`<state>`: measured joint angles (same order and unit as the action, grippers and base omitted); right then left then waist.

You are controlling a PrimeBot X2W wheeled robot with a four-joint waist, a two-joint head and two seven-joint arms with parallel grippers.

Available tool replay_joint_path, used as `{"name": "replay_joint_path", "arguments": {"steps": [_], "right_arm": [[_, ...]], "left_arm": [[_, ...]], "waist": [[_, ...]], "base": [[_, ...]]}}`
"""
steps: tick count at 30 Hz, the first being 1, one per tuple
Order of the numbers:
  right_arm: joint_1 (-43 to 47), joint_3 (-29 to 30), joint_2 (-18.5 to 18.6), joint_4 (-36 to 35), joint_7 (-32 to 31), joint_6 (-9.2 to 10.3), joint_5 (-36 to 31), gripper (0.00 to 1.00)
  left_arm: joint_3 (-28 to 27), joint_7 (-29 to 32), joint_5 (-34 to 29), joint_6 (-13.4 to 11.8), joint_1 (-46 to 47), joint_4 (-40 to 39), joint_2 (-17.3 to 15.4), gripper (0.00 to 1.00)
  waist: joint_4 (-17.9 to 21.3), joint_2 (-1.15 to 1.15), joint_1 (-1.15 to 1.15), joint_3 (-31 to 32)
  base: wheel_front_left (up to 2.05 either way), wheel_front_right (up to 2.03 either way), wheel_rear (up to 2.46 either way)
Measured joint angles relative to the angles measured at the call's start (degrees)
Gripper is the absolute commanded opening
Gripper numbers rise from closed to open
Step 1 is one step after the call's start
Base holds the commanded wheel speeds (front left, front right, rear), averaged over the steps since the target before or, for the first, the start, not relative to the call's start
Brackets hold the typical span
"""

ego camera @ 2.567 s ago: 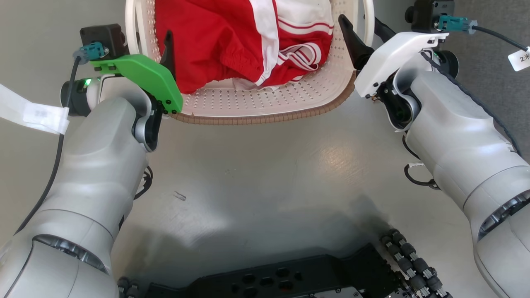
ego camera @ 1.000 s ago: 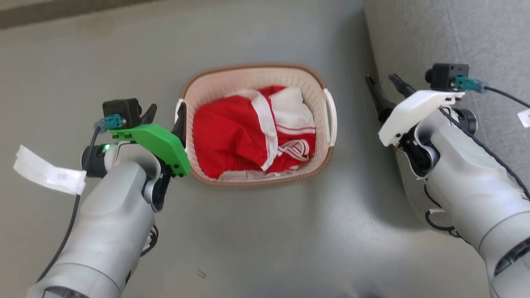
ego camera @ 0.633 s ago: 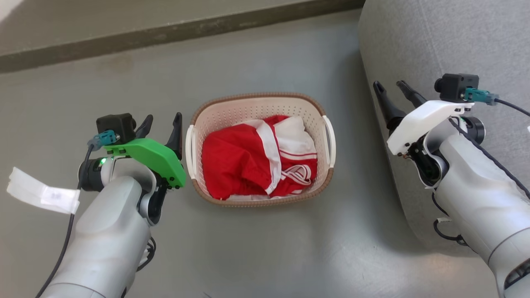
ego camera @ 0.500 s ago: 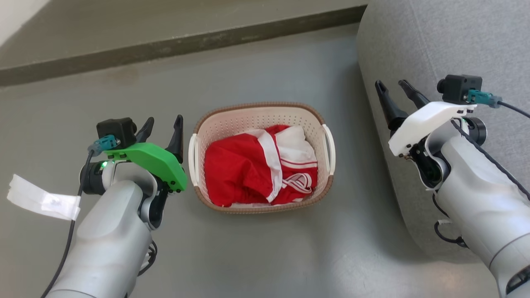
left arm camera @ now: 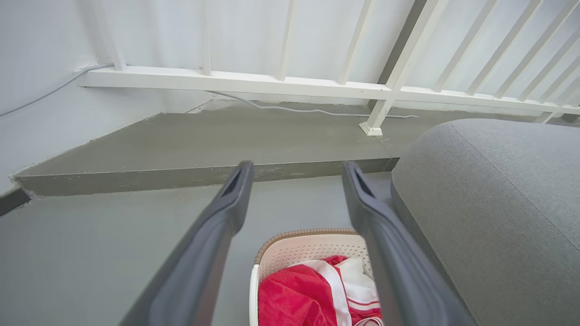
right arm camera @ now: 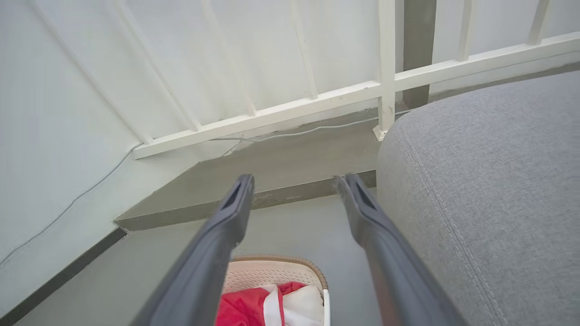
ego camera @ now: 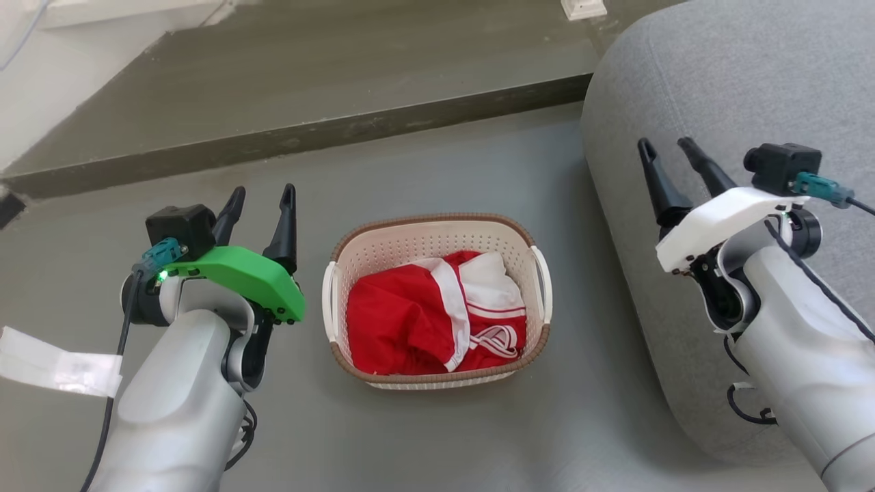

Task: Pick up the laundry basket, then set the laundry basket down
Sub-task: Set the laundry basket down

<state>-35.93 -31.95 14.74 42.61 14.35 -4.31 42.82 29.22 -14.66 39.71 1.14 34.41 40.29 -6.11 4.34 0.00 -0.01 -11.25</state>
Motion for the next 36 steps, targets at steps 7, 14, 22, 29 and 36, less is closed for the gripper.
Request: {"name": "replay_joint_path", "arguments": {"steps": [7,14,22,29,36], "right_arm": [[3.4,4.7,0.4,-6.7,0.0,1.51,-3.8,1.0],[9.0,7.9,0.5,-12.0,0.0,2.43,-8.0,1.0],[13.4,11.0,-0.1,-16.3,0.1,2.94,-10.5,1.0],[16.0,12.7,-0.5,-18.6,0.1,2.99,-12.2,1.0],[18.1,13.9,-1.0,-20.0,0.1,2.91,-13.7,1.0]], "left_arm": [[-3.9,0.0,-3.3,-0.8,-3.5,-6.4,0.0,1.0],[-7.3,0.0,-6.7,-0.8,-8.4,-12.3,0.0,1.0],[-9.5,0.0,-9.6,-0.8,-13.0,-16.1,0.4,1.0],[-10.8,0.0,-11.1,-0.6,-15.4,-18.7,1.4,1.0],[-12.1,0.0,-12.5,-0.1,-17.2,-20.3,1.8,1.0]], "waist": [[-0.2,0.0,0.0,1.9],[-0.5,0.0,0.0,3.6],[-0.6,0.0,0.0,5.2],[-0.7,0.0,0.0,5.5],[-0.9,0.0,0.0,5.6]], "base": [[0.0,0.0,0.0],[0.0,0.0,0.0],[0.0,0.0,0.0],[0.0,0.0,0.0],[0.0,0.0,0.0]]}}
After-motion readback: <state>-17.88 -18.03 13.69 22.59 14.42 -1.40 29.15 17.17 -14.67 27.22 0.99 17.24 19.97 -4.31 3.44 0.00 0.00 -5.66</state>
